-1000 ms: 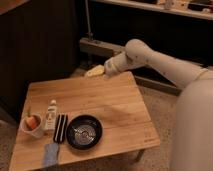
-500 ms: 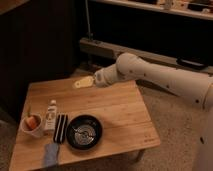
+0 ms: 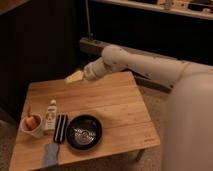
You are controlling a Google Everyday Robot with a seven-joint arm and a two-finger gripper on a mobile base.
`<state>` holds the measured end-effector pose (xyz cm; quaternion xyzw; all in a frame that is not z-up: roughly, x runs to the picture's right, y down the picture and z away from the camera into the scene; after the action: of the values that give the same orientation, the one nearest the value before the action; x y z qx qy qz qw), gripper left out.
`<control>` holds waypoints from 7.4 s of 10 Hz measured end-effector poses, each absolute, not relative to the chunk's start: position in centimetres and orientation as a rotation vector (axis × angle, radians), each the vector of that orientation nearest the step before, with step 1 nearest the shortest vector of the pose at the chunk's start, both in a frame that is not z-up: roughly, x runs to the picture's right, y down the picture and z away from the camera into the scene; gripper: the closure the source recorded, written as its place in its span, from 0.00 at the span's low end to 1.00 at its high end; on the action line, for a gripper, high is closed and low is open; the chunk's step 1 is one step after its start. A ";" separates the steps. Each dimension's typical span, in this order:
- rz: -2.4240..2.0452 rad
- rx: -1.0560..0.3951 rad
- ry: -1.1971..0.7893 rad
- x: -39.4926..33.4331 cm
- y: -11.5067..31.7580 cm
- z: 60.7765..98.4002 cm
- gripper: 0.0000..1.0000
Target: Place the bottle in the ceramic bowl
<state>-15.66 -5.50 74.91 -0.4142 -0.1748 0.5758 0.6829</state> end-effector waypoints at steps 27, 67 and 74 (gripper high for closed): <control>1.166 -1.088 -0.043 -28.3 4.9 81.1 0.20; 1.131 -1.210 -0.297 -17.9 9.1 75.6 1.00; 1.086 -1.114 -0.430 -10.7 13.6 75.8 0.53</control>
<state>-10.66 13.63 75.77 -0.4983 -0.1924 0.4859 0.6918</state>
